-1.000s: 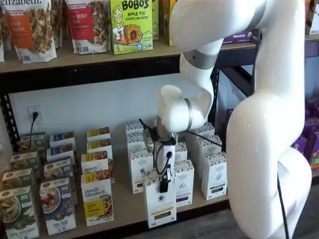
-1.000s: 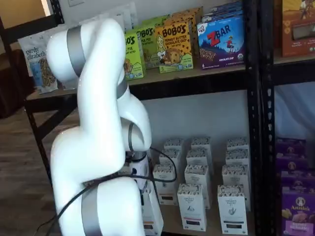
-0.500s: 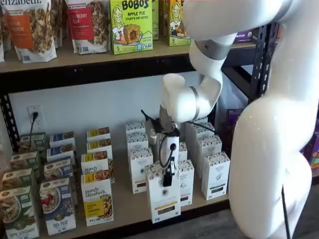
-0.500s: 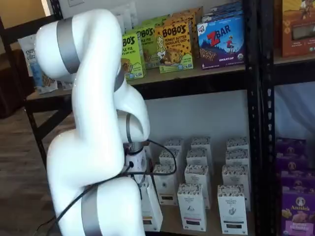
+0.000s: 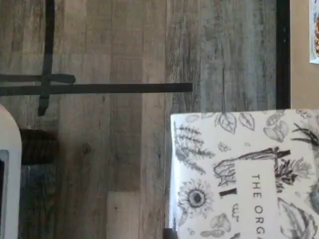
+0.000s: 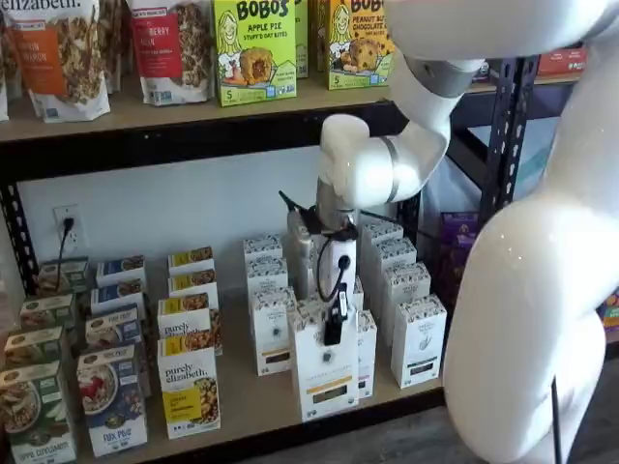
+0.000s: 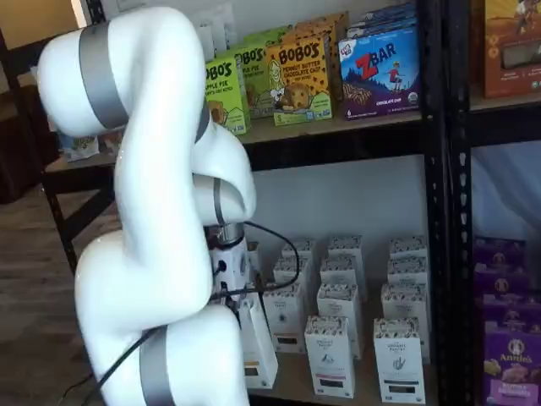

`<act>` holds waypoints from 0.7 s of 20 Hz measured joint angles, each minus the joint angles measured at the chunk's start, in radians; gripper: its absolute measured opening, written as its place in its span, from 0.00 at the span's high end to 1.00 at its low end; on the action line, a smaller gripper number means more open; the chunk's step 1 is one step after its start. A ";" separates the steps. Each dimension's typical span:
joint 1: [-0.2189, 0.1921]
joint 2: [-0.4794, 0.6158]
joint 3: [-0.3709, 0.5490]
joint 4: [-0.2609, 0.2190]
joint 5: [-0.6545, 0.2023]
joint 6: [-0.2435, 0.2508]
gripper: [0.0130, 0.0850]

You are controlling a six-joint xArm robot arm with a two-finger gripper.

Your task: Pick up the white box with a yellow strip in the middle, on the bottom shelf, the fourth box from the left

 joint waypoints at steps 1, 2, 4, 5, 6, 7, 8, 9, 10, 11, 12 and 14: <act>-0.003 -0.025 0.004 -0.002 0.020 0.000 0.50; -0.006 -0.041 0.006 -0.002 0.032 -0.001 0.50; -0.011 -0.075 0.012 -0.005 0.055 -0.001 0.50; -0.013 -0.093 0.017 -0.008 0.062 0.000 0.50; -0.015 -0.111 0.022 -0.009 0.068 0.001 0.50; -0.018 -0.132 0.027 -0.009 0.077 -0.001 0.50; -0.020 -0.150 0.030 -0.007 0.088 -0.003 0.50; -0.023 -0.167 0.033 -0.008 0.099 -0.004 0.50; -0.024 -0.183 0.035 -0.011 0.107 -0.002 0.50; -0.026 -0.193 0.036 -0.014 0.115 0.000 0.50; -0.028 -0.211 0.035 -0.017 0.133 0.002 0.50; -0.032 -0.243 0.035 -0.024 0.161 0.006 0.50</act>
